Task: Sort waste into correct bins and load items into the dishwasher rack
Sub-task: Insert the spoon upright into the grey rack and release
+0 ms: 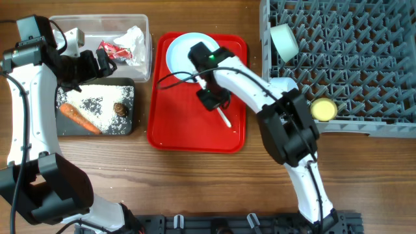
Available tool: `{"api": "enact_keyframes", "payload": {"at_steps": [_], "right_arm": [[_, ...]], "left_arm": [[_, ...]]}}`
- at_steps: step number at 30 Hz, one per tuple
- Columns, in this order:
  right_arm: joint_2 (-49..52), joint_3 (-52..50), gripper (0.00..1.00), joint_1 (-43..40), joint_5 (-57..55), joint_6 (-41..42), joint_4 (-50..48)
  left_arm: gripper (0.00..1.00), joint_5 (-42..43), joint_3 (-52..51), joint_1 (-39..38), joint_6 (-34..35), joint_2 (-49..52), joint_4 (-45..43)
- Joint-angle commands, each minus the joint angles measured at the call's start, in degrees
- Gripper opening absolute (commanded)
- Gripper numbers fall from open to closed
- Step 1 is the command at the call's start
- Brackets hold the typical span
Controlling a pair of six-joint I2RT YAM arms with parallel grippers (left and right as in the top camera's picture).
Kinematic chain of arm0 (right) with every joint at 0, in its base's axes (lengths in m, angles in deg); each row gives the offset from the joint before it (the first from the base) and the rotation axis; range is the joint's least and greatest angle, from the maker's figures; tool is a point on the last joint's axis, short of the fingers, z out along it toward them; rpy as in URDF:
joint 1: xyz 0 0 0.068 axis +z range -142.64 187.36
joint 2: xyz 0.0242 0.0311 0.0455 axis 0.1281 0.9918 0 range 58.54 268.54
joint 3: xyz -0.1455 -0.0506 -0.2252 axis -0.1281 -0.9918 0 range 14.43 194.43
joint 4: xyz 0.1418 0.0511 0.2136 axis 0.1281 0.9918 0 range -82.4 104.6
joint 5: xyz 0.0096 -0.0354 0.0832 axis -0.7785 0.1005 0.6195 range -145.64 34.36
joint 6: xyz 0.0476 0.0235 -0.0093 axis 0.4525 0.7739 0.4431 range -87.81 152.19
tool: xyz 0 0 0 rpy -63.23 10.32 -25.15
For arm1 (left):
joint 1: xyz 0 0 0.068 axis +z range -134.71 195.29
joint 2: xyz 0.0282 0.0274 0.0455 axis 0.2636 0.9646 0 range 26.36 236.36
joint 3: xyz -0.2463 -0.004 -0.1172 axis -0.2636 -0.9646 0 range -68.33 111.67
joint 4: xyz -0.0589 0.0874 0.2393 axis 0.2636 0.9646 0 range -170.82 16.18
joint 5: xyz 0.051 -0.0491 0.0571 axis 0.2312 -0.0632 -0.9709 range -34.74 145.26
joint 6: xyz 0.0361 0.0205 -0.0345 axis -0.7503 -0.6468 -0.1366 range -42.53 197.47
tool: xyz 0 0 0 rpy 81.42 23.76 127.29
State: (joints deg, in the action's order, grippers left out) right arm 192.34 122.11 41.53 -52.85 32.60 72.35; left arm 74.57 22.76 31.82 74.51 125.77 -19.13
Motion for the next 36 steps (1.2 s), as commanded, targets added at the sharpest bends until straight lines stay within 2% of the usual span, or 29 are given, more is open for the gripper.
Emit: {"api": "enact_keyframes", "payload": {"at_steps": [1,6,9,11,16,21,24,25,26,27,28,32,34,36], "right_arm": [[-9.49,1.92,0.04,-2.67,3.72,1.25,0.42],[-26.84,3.32,0.04,-9.75,-1.64,1.14,-2.86],[-32.76,3.32,0.04,-17.35,-14.75,1.03,-2.58],[-32.76,3.23,0.04,-22.58,-17.55,-1.11,-1.42],[-27.28,1.33,0.04,-35.30,-8.94,-8.26,-3.56],[-20.55,1.33,0.04,-38.82,0.50,-9.40,-6.08],[-16.46,1.33,0.05,-38.62,1.77,-9.20,-6.08],[-15.32,1.33,0.14,-38.53,2.27,-9.22,-5.77],[-14.56,1.33,0.36,-38.53,2.43,-9.01,-5.40],[-14.14,1.33,0.51,-38.53,2.43,-8.50,-5.09],[-14.08,1.33,0.57,-38.53,2.45,-7.54,-5.03],[-15.23,3.08,0.59,-38.53,6.03,-6.23,-3.56],[-16.70,4.96,0.58,-38.51,11.89,-6.19,-2.58],[-20.06,6.23,0.54,-37.90,22.27,-4.26,-4.39]], "left_arm": [[1.00,-0.33,0.66,0.20,-1.27,-0.68,-0.13],[1.00,-0.33,0.66,0.22,-1.27,-0.68,-0.13],[1.00,-0.33,0.66,0.20,-1.27,-0.68,-0.13],[1.00,-0.33,0.66,0.22,-1.27,-0.68,-0.13],[1.00,-0.33,0.66,0.20,-1.27,-0.68,-0.13],[1.00,-0.33,0.66,0.22,-1.27,-0.68,-0.13],[1.00,-0.33,0.66,0.20,-1.27,-0.68,-0.13],[1.00,-0.33,0.66,0.22,-1.27,-0.70,-0.13],[1.00,-0.33,0.66,0.20,-1.27,-0.68,-0.13],[1.00,-0.33,0.66,0.20,-1.27,-0.68,-0.13],[1.00,-0.33,0.66,0.20,-1.27,-0.68,-0.13],[1.00,-0.33,0.66,0.22,-1.27,-0.68,-0.13],[1.00,-0.33,0.66,0.22,-1.27,-0.68,-0.13],[1.00,-0.33,0.66,0.22,-1.27,-0.68,-0.13]]}}
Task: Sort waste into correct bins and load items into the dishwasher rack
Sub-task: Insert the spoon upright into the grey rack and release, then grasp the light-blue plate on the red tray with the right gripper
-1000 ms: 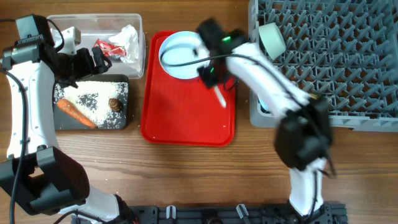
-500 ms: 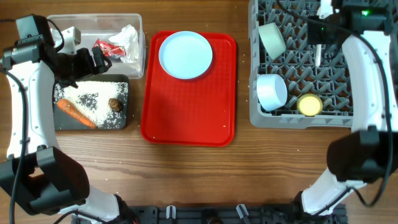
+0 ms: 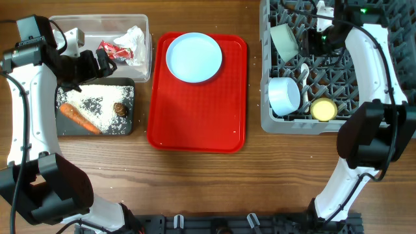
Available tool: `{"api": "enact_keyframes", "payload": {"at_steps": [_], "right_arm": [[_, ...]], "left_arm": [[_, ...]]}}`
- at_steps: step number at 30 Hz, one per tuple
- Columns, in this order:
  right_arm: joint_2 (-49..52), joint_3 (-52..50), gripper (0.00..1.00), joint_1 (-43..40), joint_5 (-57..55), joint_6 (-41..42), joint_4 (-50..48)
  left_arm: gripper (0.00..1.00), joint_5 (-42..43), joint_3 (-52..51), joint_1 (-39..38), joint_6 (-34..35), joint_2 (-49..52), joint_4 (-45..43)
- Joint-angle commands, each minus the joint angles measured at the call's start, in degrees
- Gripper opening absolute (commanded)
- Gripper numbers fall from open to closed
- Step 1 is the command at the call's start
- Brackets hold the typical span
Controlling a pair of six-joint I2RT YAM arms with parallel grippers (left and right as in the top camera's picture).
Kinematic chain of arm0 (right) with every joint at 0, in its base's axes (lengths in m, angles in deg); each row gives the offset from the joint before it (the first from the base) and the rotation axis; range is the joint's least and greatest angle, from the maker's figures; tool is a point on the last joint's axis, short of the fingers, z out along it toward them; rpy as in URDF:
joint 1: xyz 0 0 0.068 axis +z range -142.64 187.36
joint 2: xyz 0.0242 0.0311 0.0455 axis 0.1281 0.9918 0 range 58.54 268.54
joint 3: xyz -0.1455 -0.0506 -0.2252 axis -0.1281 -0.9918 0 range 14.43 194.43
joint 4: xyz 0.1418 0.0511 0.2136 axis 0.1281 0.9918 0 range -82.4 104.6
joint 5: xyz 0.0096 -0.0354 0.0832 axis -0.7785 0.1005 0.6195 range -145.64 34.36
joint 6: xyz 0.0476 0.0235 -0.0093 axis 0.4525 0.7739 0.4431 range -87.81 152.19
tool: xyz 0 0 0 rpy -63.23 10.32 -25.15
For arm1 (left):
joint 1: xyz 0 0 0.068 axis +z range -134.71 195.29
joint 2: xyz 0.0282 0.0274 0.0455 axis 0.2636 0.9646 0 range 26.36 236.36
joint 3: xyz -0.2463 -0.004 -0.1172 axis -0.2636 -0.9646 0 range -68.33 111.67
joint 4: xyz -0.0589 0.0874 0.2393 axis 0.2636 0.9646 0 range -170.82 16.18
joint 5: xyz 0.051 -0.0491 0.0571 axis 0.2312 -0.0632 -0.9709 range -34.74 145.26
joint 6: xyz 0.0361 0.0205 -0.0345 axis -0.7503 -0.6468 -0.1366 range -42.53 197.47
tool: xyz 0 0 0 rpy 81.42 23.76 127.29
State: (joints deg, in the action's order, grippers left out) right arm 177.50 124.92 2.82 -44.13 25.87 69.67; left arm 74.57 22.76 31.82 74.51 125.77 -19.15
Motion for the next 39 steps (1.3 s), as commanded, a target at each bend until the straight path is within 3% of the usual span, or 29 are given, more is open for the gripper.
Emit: {"api": "enact_keyframes", "payload": {"at_steps": [1,4,7,12,22,36,39], "right_arm": [[-6.62,3.41,0.53,1.81,15.80,4.00,-3.13],[-8.07,3.41,0.53,8.44,13.68,7.28,-6.62],[-5.62,3.39,0.53,16.70,2.32,13.73,-9.05],[3.80,3.39,0.47,25.73,-7.96,21.46,-9.79],[18.05,3.39,0.47,26.88,-5.42,19.41,-13.14],[21.16,3.39,0.46,26.86,-5.70,18.32,-16.37],[21.27,3.39,0.41,26.86,-5.70,18.29,-15.89]], "left_arm": [[1.00,-0.33,0.66,0.20,-1.27,-0.68,-0.11],[1.00,-0.33,0.66,0.20,-1.27,-0.68,-0.11],[1.00,-0.33,0.66,0.22,-1.27,-0.68,-0.11],[1.00,-0.33,0.66,0.20,-1.27,-0.68,-0.11],[1.00,-0.33,0.66,0.22,-1.27,-0.68,-0.11],[1.00,-0.33,0.66,0.20,-1.27,-0.68,-0.11],[1.00,-0.33,0.66,0.22,-1.27,-0.68,-0.11]]}}
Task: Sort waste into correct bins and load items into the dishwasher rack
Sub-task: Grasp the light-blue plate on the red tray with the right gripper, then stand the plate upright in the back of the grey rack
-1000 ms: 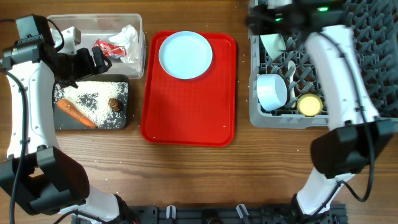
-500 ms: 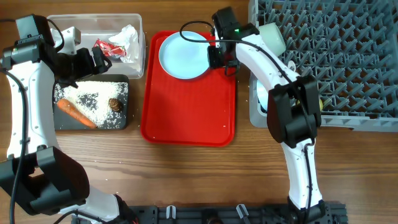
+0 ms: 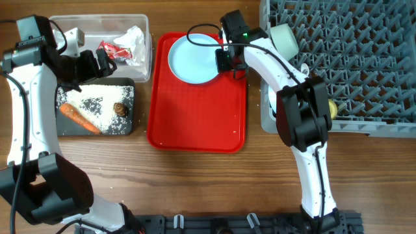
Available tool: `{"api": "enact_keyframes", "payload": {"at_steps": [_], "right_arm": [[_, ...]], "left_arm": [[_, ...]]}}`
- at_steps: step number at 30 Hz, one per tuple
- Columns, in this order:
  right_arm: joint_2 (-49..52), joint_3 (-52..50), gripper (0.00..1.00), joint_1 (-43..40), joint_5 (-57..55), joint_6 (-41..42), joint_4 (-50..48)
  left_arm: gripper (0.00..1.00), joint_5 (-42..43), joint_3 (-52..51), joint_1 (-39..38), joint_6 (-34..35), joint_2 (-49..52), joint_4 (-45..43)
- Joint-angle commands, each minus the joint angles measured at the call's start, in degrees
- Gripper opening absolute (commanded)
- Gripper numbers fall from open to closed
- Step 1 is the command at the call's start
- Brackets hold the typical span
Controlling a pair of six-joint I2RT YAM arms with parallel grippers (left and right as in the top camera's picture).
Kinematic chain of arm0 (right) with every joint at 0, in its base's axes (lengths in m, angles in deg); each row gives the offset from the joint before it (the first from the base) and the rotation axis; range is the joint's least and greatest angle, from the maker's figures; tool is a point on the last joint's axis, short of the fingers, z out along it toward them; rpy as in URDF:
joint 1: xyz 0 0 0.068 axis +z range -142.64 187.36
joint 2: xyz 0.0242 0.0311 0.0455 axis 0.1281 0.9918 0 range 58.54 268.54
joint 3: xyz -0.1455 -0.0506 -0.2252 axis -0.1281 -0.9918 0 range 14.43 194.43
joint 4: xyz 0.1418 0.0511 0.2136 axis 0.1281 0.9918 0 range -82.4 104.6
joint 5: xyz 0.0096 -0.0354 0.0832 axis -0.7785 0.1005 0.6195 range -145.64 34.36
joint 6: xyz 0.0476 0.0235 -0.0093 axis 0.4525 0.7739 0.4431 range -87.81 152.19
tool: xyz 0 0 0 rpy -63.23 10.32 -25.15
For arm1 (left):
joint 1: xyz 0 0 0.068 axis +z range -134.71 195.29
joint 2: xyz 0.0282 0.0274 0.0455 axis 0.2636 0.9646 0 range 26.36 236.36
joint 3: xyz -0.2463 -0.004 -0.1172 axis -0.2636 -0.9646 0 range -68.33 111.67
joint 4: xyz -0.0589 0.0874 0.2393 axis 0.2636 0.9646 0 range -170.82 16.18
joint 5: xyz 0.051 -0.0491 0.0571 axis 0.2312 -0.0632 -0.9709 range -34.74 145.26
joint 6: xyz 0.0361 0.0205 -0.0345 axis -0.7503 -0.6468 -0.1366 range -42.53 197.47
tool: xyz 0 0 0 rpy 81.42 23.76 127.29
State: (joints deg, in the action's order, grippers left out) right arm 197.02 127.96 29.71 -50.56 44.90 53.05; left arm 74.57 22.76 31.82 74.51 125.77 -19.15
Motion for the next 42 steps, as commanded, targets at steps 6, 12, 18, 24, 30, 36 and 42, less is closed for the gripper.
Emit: {"api": "enact_keyframes", "payload": {"at_steps": [6,12,18,24,30,36,42], "right_arm": [[1.73,0.35,0.04,-0.02,0.74,-0.72,6.32],[-3.43,0.42,0.04,-0.57,0.74,-0.90,9.94],[-19.28,0.48,0.04,-1.64,-2.10,-4.72,8.17],[-33.66,0.48,0.04,-1.75,-26.93,-5.29,9.29],[-38.56,0.46,0.04,-3.21,-59.28,-5.25,10.51],[-35.89,0.33,0.04,-12.37,-60.92,-5.20,14.19],[-30.75,0.17,0.04,-17.73,-48.30,-5.25,15.69]], "left_arm": [[1.00,-0.33,0.66,0.20,-1.27,-0.68,-0.11],[1.00,-0.33,0.66,0.20,-1.27,-0.68,-0.11],[1.00,-0.33,0.66,0.22,-1.27,-0.68,-0.11],[1.00,-0.33,0.66,0.22,-1.27,-0.68,-0.11],[1.00,-0.33,0.66,0.22,-1.27,-0.70,-0.11],[1.00,-0.33,0.66,0.22,-1.27,-0.68,-0.11],[1.00,-0.33,0.66,0.22,-1.27,-0.68,-0.11]]}}
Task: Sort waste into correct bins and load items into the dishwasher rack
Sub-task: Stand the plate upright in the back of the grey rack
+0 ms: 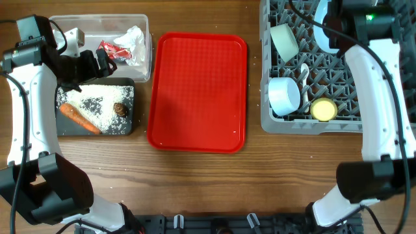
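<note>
The red tray in the middle lies bare. At the right stands the grey dishwasher rack, holding a pale cup, a light blue cup, a white spoon and a small yellow dish. My right gripper is over the rack's far side, shut on the light blue plate, which stands tilted on edge among the tines. My left gripper hangs open between the clear bin and the black tray.
The clear bin holds a red wrapper and crumpled white paper. On the black tray lie scattered rice, a carrot and a brown lump. The rack's tall wall borders the red tray's right side.
My right gripper was at the plate's right rim on the red tray. Now it holds that plate on edge over the rack's far side, and the tray is bare. The left arm is unchanged.
My right gripper was over the white spoon on the red tray, beside the plate. Then it was at the rack and the spoon lay there. Then it was back at the plate's rim. Now the plate is at the rack in its grip.
</note>
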Available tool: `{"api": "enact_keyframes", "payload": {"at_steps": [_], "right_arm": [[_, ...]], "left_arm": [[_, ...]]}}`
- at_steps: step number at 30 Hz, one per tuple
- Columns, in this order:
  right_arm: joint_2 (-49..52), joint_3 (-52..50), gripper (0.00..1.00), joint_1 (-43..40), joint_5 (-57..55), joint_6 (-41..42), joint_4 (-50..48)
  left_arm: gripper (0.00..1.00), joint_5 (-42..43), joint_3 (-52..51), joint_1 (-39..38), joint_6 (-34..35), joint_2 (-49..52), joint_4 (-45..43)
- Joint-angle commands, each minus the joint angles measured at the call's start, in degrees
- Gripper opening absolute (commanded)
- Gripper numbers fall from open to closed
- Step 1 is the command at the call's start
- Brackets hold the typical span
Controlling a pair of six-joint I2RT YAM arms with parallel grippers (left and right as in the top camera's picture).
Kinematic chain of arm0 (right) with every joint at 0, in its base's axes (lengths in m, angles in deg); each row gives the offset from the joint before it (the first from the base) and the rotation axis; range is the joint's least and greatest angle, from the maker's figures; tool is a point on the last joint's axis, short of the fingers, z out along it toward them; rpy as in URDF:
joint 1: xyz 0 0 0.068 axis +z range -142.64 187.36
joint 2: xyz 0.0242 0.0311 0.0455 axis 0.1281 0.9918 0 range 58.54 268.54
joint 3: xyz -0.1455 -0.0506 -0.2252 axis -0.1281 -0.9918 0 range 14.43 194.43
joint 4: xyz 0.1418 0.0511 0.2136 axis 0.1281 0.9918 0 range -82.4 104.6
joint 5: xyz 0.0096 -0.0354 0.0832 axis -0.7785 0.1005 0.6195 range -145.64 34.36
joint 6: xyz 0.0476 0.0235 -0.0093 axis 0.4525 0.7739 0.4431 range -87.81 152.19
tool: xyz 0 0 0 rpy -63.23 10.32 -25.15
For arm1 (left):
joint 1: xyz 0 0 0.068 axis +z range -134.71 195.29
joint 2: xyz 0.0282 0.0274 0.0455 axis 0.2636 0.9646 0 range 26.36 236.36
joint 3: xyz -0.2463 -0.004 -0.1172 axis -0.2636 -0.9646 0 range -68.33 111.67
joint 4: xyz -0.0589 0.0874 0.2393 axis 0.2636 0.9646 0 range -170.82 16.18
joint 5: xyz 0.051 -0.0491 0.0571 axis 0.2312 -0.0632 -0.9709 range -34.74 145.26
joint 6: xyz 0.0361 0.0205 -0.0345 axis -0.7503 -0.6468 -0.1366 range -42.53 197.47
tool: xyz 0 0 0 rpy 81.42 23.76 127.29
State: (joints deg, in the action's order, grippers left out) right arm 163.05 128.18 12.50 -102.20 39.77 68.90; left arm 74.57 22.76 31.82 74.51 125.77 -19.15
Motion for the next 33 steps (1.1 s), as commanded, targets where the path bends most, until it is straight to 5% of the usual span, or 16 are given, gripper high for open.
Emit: {"api": "enact_keyframes", "payload": {"at_steps": [1,9,22,25,26,27,33], "right_arm": [[4.04,-0.04,0.04,-0.57,3.32,-0.13,-0.28],[12.31,-0.09,0.04,-0.57,-5.27,-6.99,-0.61],[12.66,-0.09,0.07,-2.01,-2.21,-7.63,-3.32],[12.66,-0.09,0.39,-2.01,0.57,-7.61,-3.56],[12.66,-0.09,0.63,-2.01,2.91,-7.56,-3.76],[12.66,-0.09,1.00,-2.01,6.03,-7.54,-3.98],[11.54,-0.09,1.00,-1.99,15.69,-2.01,-2.43]], "left_arm": [[1.00,-0.33,0.66,0.22,-1.27,-0.70,-0.11],[1.00,-0.33,0.66,0.22,-1.27,-0.70,-0.13],[1.00,-0.33,0.66,0.22,-1.27,-0.68,-0.11],[1.00,-0.33,0.66,0.22,-1.27,-0.70,-0.11],[1.00,-0.33,0.66,0.22,-1.27,-0.68,-0.11],[1.00,-0.33,0.66,0.20,-1.27,-0.70,-0.11],[1.00,-0.33,0.66,0.22,-1.27,-0.68,-0.11]]}}
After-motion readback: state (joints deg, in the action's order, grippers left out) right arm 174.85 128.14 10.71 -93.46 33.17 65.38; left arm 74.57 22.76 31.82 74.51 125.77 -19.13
